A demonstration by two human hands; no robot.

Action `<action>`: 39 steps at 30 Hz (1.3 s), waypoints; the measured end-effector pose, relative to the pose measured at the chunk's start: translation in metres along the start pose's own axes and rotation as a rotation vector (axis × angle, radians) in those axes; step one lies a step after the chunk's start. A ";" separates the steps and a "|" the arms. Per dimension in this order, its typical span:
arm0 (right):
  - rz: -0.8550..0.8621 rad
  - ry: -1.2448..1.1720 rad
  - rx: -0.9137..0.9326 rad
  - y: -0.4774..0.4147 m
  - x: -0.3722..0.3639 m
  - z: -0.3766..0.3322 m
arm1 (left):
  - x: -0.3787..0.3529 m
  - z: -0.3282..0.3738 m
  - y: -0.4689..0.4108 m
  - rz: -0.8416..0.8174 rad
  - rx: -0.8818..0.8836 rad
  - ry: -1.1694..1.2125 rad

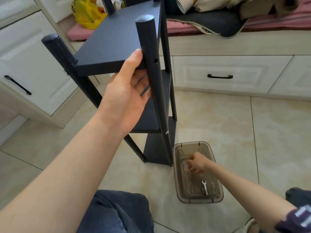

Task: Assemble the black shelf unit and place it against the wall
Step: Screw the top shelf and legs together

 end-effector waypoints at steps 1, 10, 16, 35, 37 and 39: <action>0.021 0.048 -0.020 -0.003 0.001 0.005 | 0.000 0.000 0.000 -0.001 -0.001 0.002; 0.085 0.179 -0.086 -0.033 -0.012 0.031 | 0.000 -0.002 -0.005 -0.045 -0.014 0.029; 0.168 0.099 -0.123 -0.056 -0.016 0.034 | 0.002 -0.003 -0.007 -0.075 -0.008 0.035; 0.237 0.124 -0.037 -0.065 -0.040 0.037 | 0.006 -0.003 -0.010 -0.100 0.007 0.024; 0.232 0.173 -0.017 -0.061 -0.042 0.034 | 0.007 -0.003 -0.010 -0.102 0.002 0.023; 0.239 0.231 0.000 -0.058 -0.043 0.032 | 0.007 -0.003 -0.011 -0.107 -0.002 0.023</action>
Point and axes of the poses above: each hand's wrist, its own y-axis away from the middle knuckle, its own x-axis out of the back of the hand, z = x × y, the point moved 5 cm from there along -y, towards the middle knuckle
